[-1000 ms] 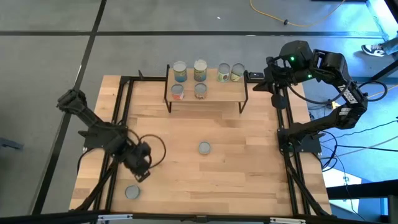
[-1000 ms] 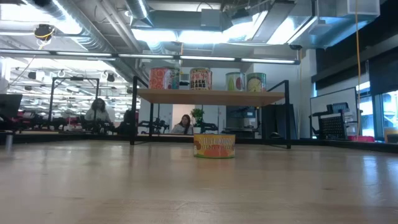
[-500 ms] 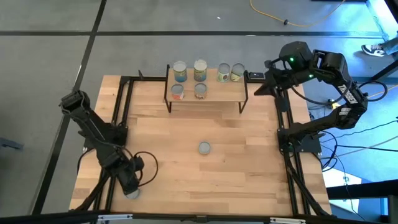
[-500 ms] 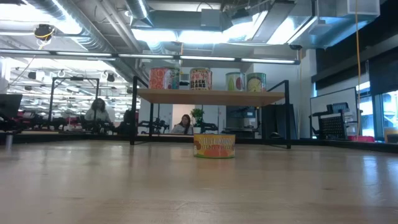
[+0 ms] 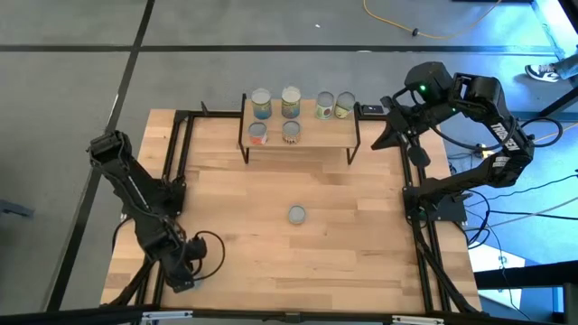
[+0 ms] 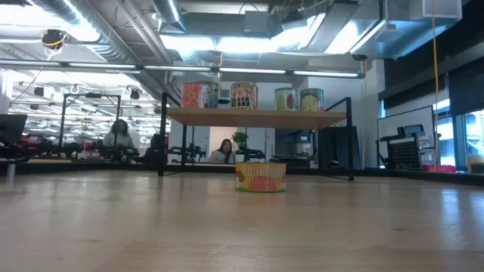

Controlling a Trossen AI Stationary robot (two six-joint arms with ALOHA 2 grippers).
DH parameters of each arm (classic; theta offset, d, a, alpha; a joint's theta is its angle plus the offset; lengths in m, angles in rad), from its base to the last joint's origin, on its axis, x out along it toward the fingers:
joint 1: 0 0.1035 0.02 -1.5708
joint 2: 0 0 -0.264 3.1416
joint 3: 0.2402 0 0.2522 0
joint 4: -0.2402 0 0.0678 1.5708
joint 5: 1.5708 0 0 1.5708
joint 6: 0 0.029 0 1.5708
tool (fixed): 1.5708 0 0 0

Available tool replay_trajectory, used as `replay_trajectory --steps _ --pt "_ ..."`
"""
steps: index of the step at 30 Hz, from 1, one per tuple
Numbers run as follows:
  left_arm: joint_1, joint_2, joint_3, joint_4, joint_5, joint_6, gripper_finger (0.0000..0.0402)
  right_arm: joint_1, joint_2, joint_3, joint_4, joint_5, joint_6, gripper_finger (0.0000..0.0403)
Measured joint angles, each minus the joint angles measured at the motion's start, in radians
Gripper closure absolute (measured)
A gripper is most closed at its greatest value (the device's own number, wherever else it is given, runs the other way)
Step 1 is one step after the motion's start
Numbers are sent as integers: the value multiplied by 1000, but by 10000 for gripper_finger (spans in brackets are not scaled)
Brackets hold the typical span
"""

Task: Pick and place cans onto a shelf
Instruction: Put the canned tuna on the shelf

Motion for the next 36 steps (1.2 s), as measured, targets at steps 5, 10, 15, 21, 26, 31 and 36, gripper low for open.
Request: replay_trajectory --steps 5,10,15,21,26,31,36 --pt "1 0 -44 8 -3 -1 337 0 0 0 2 2 0 398" --pt "1 0 -80 89 -3 -1 337 0 0 0 2 3 0 398" --pt "1 0 -91 97 -2 7 337 0 0 0 2 3 0 398" --pt "1 0 -119 156 -2 6 337 0 0 0 2 3 1 398" --pt "1 0 -153 189 -2 -1 337 0 0 0 1 3 0 398" --pt "1 -3 -197 194 -1 -76 337 0 0 0 1 3 2 398" --pt "1 -4 -212 202 -2 -131 338 0 0 0 1 4 4 398"
